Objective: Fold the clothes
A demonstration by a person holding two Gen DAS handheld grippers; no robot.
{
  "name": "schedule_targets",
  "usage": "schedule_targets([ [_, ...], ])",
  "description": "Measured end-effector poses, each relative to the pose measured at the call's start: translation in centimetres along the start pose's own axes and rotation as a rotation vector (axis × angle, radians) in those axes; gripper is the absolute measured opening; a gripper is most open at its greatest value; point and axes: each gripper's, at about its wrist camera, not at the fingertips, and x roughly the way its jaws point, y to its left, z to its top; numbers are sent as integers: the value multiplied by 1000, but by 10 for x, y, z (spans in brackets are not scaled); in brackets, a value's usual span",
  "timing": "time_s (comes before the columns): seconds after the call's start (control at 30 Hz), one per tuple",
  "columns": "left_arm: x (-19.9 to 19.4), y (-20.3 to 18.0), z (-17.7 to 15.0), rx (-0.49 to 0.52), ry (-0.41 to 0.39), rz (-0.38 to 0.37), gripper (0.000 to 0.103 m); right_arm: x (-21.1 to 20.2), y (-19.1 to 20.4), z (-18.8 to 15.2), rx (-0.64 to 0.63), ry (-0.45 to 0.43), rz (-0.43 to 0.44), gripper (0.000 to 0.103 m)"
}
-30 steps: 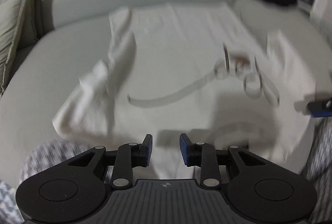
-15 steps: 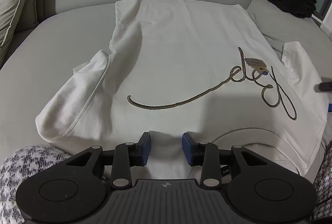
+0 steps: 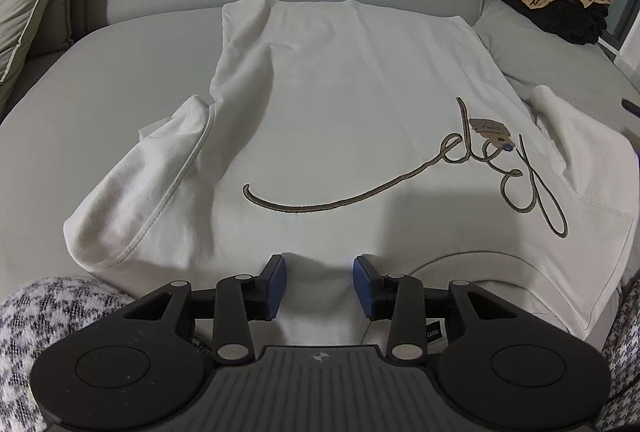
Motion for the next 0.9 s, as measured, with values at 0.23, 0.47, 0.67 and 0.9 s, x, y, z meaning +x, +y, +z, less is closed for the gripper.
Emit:
schedule_targets([
  [0.23,0,0,0,-4,0,-3,38,24,33,-11,-157,156,90,37],
  [0.47,1,2,0,-11,2,-9,40,15,47,-18,-230,88,-132,36],
  [0.67,1,2,0,-10,3,-11,41,52,49,-19,-267,94,-346,28],
  [0.9,1,2,0,-7,0,-12,41,85,34,-19,-264,55,-480,25],
])
